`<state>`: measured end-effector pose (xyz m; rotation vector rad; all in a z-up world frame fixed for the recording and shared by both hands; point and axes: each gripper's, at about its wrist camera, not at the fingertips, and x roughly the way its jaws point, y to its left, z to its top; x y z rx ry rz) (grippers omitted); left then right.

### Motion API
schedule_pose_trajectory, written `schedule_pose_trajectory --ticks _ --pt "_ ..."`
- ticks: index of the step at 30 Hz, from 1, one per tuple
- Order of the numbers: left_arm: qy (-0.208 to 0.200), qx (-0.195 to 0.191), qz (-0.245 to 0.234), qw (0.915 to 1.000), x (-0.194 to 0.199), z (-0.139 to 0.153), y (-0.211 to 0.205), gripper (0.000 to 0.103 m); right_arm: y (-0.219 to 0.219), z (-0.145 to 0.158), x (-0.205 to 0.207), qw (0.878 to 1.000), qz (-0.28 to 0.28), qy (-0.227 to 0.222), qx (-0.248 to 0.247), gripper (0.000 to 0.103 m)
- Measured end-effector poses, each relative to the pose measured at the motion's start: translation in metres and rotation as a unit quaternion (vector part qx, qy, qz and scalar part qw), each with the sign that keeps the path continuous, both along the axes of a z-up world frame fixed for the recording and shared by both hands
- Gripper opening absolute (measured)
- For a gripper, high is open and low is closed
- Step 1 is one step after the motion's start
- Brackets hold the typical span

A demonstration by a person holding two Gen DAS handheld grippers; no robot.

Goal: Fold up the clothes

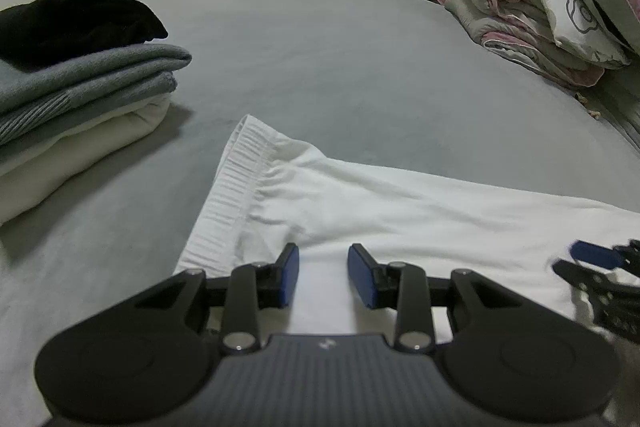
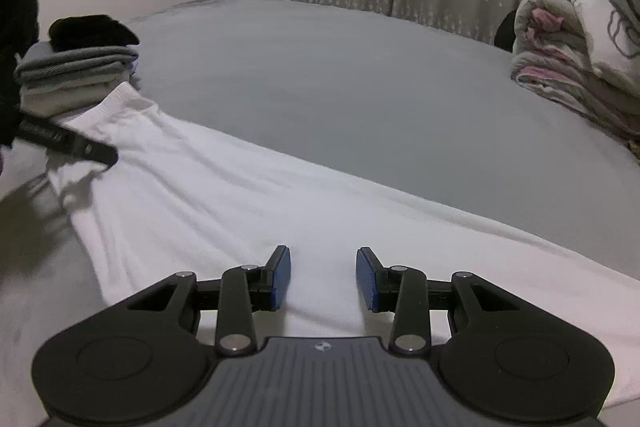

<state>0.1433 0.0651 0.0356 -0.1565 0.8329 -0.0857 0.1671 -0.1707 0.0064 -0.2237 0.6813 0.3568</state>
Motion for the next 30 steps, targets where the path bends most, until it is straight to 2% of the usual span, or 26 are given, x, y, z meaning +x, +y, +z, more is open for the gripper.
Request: schedule_pose_trajectory --ticks 6,11,16,19,25,27,30 --pt "0.005 -0.011 0.004 0.9999 0.001 0.000 0.005 0.030 0.025 0.003 0.050 1.000 -0.016 0.022 0.001 0.038" --pt "0.011 -0.022 0.009 0.9997 0.002 0.000 0.011 0.029 0.024 0.002 0.076 0.999 -0.045 0.022 0.010 0.040" --pt "0.015 -0.030 0.020 0.9992 0.005 0.001 0.017 0.028 0.017 0.007 0.070 0.996 -0.073 0.017 0.040 0.040" --pt "0.016 -0.030 0.021 0.9992 0.005 0.001 0.017 0.027 0.024 0.008 0.063 0.997 -0.059 0.019 0.048 0.040" --pt "0.019 -0.025 0.017 0.9994 0.004 0.002 0.016 0.027 0.068 0.011 0.037 0.999 -0.011 0.026 0.019 0.040" --pt "0.019 -0.025 0.017 0.9994 0.004 0.002 0.016 0.027 0.080 0.010 0.033 0.999 0.006 0.040 0.028 0.040" --pt "0.018 -0.018 0.015 0.9996 0.004 0.002 0.014 0.027 0.098 0.006 0.037 0.999 0.018 0.039 0.004 0.040"
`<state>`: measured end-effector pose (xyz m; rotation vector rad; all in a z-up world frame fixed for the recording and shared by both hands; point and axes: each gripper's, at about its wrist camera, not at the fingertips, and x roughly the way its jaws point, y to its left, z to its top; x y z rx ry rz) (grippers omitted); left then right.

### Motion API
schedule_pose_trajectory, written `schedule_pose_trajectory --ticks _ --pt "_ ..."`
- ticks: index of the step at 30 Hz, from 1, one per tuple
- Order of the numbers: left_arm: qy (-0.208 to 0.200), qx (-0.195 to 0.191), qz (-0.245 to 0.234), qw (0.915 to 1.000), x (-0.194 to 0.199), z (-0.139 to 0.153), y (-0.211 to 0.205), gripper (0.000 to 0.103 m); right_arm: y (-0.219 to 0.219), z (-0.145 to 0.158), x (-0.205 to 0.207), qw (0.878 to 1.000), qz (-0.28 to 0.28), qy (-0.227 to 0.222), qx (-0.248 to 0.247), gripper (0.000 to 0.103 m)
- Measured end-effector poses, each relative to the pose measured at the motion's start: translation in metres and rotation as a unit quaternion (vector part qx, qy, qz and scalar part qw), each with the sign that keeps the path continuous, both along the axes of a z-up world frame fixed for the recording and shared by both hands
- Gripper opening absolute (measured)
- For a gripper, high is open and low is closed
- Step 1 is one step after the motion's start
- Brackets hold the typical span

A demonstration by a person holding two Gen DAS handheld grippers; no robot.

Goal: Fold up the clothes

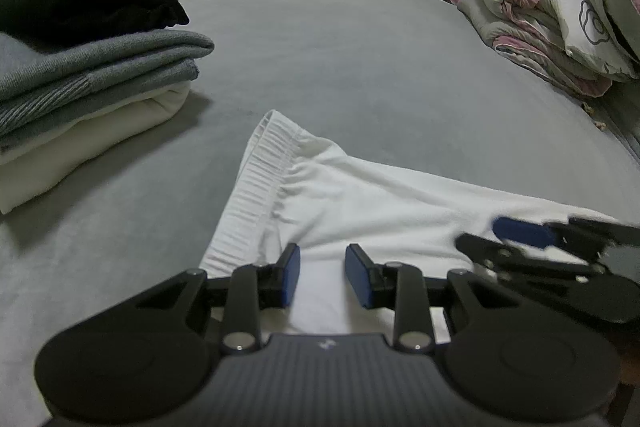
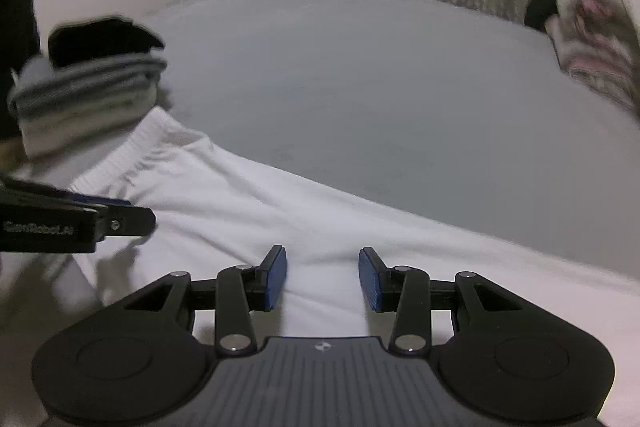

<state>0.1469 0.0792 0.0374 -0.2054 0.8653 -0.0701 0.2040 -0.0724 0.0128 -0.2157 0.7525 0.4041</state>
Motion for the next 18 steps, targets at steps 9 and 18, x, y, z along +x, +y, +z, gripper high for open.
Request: schedule_pose_trajectory --ticks 9,18 --pt "0.003 0.002 -0.003 1.0000 -0.001 0.000 0.000 0.027 0.022 -0.001 0.031 1.000 -0.005 0.002 -0.011 0.040" --pt "0.016 -0.016 0.005 0.9997 -0.006 0.003 0.010 0.027 0.034 0.003 0.040 0.999 -0.042 -0.022 -0.010 0.040"
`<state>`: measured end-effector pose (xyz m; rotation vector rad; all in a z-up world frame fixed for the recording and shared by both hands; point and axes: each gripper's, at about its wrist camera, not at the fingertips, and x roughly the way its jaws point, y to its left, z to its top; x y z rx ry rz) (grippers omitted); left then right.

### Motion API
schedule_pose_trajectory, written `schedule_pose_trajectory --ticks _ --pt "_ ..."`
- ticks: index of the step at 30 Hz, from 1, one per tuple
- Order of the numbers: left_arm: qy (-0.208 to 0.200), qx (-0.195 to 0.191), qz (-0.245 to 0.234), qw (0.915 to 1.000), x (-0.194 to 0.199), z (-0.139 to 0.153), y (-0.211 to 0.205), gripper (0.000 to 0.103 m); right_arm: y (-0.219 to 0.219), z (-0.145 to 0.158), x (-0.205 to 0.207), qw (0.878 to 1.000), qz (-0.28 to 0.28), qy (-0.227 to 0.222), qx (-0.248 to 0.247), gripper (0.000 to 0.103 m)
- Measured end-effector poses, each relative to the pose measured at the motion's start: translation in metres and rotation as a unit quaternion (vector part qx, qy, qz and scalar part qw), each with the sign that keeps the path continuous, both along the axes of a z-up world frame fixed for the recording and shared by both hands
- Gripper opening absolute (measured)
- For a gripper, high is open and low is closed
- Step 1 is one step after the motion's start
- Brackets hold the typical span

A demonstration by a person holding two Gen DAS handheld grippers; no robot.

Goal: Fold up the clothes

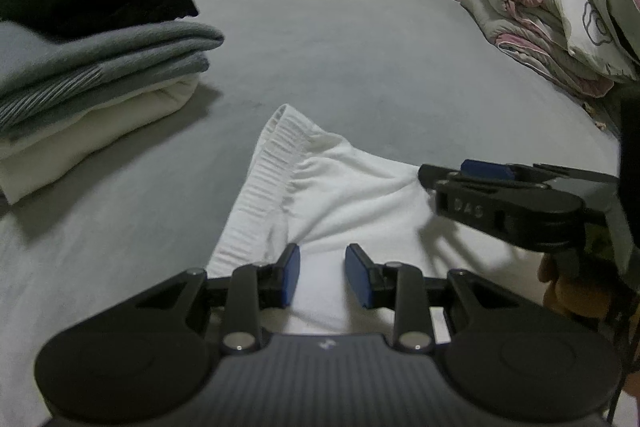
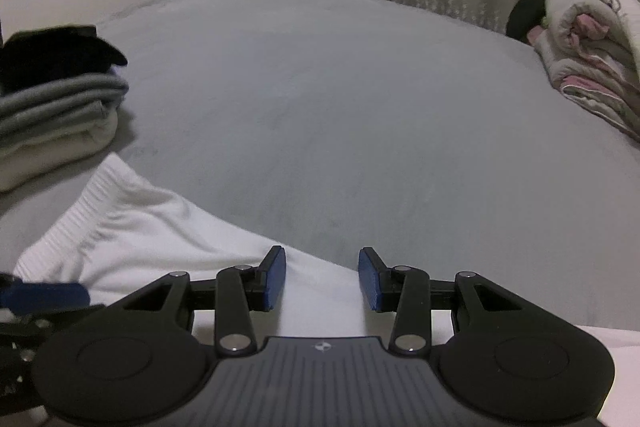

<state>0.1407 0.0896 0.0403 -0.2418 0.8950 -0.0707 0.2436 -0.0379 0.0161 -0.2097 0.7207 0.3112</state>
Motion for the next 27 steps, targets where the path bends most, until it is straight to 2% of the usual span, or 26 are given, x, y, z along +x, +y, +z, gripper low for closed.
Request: schedule_pose_trajectory --ticks 5,6,7,9,14,20,27 --pt "0.007 -0.011 0.001 0.9999 -0.005 0.001 0.007 0.027 0.007 0.010 -0.012 0.998 0.037 -0.008 0.052 0.039" --pt "0.008 -0.013 0.001 0.9999 -0.006 0.002 0.007 0.028 0.012 0.011 -0.013 0.997 0.050 -0.005 0.058 0.030" --pt "0.009 -0.014 0.000 0.9999 -0.006 0.002 0.008 0.028 0.019 0.009 -0.012 0.996 0.066 0.002 0.057 0.016" --pt "0.011 -0.015 0.000 0.9998 -0.004 0.001 0.009 0.027 0.033 0.004 -0.010 0.994 0.099 0.014 0.052 0.009" --pt "0.015 -0.030 0.002 0.9994 -0.002 0.000 0.013 0.028 0.059 -0.006 0.003 0.989 0.139 0.021 0.044 0.008" --pt "0.017 -0.033 0.003 0.9993 0.001 -0.001 0.014 0.028 0.066 -0.013 0.023 0.987 0.137 0.037 0.074 0.008" --pt "0.016 -0.030 0.002 0.9994 0.000 -0.001 0.012 0.028 0.066 -0.019 0.030 0.986 0.114 0.032 0.114 0.007"
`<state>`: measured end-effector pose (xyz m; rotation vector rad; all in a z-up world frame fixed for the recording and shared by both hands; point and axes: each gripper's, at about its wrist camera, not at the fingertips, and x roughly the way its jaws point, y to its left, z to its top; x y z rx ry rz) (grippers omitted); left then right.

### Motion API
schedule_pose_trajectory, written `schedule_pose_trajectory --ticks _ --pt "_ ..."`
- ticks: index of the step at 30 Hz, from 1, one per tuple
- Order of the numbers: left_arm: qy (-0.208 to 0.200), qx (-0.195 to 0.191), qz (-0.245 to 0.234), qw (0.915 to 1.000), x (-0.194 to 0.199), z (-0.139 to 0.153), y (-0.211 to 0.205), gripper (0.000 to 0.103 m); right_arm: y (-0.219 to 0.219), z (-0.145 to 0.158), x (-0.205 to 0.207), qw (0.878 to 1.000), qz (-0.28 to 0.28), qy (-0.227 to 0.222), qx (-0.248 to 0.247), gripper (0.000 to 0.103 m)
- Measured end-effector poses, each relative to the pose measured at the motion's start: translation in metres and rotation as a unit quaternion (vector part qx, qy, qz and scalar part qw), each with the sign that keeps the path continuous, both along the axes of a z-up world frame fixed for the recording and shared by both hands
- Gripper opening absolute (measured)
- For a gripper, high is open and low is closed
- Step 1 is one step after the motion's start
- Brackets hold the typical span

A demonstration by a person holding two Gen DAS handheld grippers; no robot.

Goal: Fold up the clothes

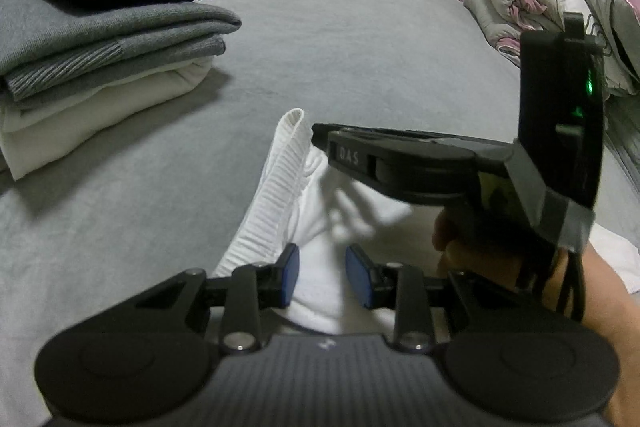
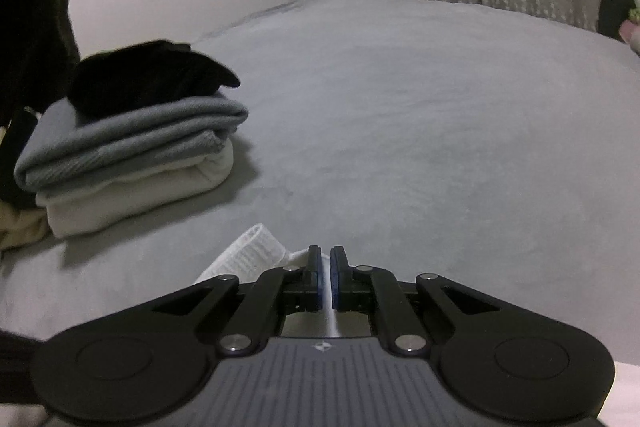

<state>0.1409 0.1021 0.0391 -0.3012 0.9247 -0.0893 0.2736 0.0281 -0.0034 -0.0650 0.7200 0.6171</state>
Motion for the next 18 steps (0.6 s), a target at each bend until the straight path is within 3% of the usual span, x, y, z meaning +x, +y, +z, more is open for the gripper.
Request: schedule_pose_trajectory --ticks 8,18 --pt "0.002 -0.001 -0.001 1.0000 0.000 0.000 -0.001 0.030 -0.027 0.009 -0.007 0.997 -0.067 0.004 0.039 0.011" --pt "-0.001 0.016 -0.007 0.9998 -0.001 0.002 -0.009 0.034 -0.101 0.008 -0.080 0.992 -0.122 -0.004 0.044 0.017"
